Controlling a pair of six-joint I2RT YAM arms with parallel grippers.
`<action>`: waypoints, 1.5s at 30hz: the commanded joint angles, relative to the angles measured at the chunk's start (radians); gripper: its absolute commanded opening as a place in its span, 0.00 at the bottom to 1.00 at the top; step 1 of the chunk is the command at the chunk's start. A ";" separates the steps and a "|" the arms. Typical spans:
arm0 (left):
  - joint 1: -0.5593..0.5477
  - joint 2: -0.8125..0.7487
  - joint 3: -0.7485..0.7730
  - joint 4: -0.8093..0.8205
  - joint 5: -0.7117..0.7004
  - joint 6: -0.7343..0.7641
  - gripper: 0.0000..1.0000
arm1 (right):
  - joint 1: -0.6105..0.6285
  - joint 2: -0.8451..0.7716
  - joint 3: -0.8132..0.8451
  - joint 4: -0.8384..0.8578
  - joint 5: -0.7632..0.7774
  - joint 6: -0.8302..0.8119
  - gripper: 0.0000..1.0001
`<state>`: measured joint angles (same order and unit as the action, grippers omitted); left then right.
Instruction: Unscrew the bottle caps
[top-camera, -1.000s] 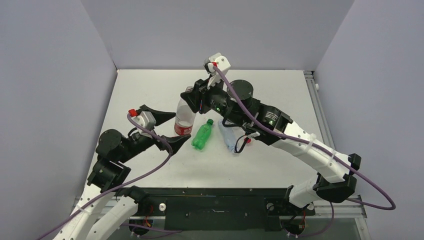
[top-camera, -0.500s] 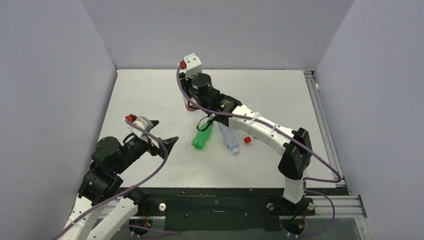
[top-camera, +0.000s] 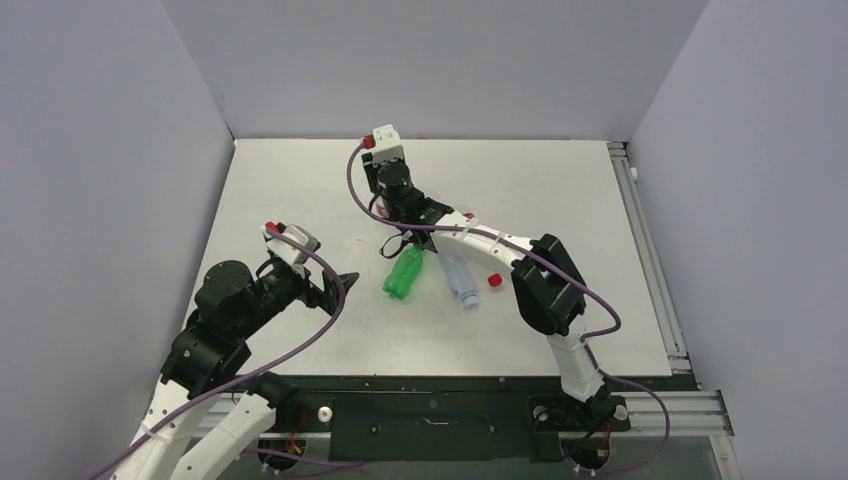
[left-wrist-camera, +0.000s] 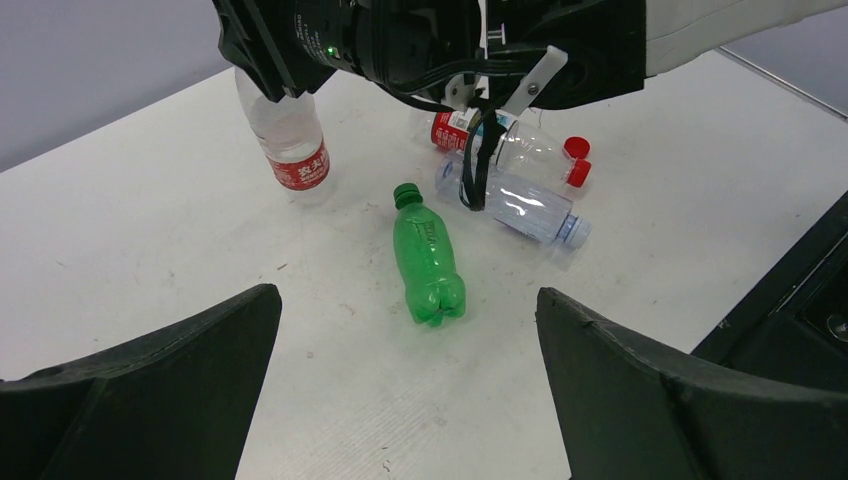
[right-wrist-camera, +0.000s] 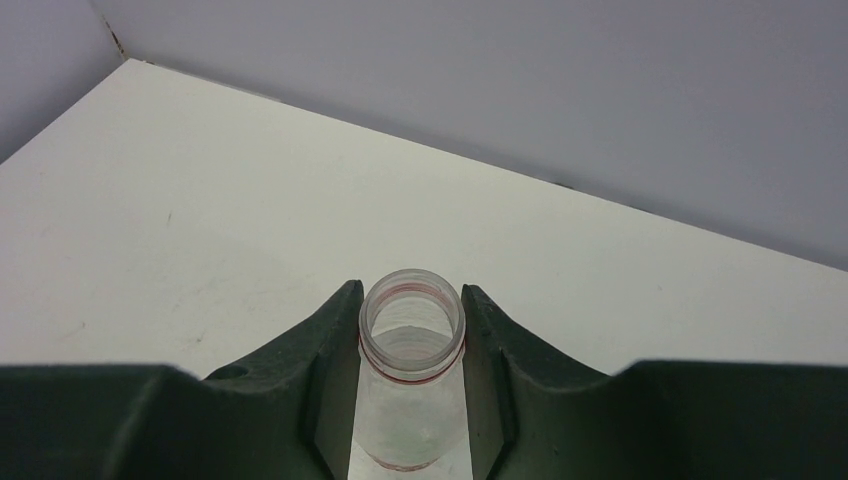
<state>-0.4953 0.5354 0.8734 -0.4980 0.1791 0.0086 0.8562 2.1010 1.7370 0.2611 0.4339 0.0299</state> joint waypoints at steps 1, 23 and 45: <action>0.003 0.021 0.056 0.014 -0.001 -0.002 0.97 | -0.028 0.018 0.036 0.084 0.012 0.076 0.00; 0.003 0.019 0.059 0.033 0.027 -0.002 0.97 | -0.034 -0.067 -0.107 0.116 -0.005 0.113 0.72; 0.003 0.088 0.029 0.087 0.010 -0.002 0.97 | -0.031 -0.403 -0.370 0.029 -0.004 0.261 0.82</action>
<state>-0.4953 0.5743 0.8837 -0.4828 0.1974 0.0086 0.8196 1.8599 1.4708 0.2966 0.4194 0.1974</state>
